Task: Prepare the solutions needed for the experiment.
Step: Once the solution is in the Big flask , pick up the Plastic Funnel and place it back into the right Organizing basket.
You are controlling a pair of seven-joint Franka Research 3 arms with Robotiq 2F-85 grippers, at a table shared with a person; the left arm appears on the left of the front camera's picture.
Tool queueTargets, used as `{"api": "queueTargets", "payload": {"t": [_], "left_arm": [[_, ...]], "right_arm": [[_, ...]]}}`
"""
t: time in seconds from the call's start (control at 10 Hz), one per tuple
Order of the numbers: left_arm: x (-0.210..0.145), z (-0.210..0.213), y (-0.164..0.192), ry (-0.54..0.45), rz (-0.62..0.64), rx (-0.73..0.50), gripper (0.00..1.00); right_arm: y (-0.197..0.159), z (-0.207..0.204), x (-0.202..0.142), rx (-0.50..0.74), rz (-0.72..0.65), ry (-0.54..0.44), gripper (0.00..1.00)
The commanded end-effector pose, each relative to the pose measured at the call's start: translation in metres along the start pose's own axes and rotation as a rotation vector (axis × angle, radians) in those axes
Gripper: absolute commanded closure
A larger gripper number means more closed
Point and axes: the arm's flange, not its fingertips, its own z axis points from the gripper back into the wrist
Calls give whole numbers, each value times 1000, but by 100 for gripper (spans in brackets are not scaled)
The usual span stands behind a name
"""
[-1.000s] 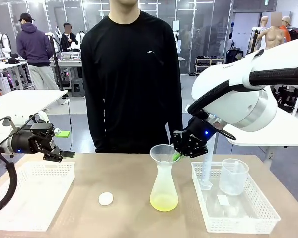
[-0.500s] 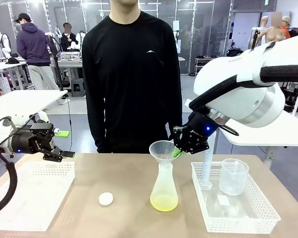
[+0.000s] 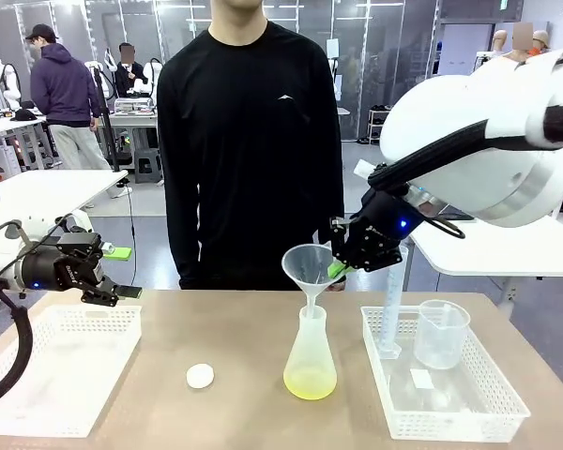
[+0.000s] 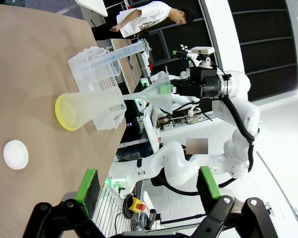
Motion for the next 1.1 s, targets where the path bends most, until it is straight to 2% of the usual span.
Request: {"api": "queueTargets", "payload": {"t": [0.0,0.2,0.5,0.7,1.0], "left_arm": [[0,1,-1,11,-13,-2,0],[0,1,-1,11,-13,-2,0],[0,1,-1,11,-13,-2,0],[0,1,-1,11,-13,-2,0],[0,1,-1,11,-13,-2,0]], "right_arm": [[9,13,-11,-21,21,-47,100],[13,27,-9,-26,29,-64,100],[8,32,-8,-7,39,-24,100],[-14,52,-6,-11,48,-22,100],[-67,81,-4,-22,-14,1,100]]}}
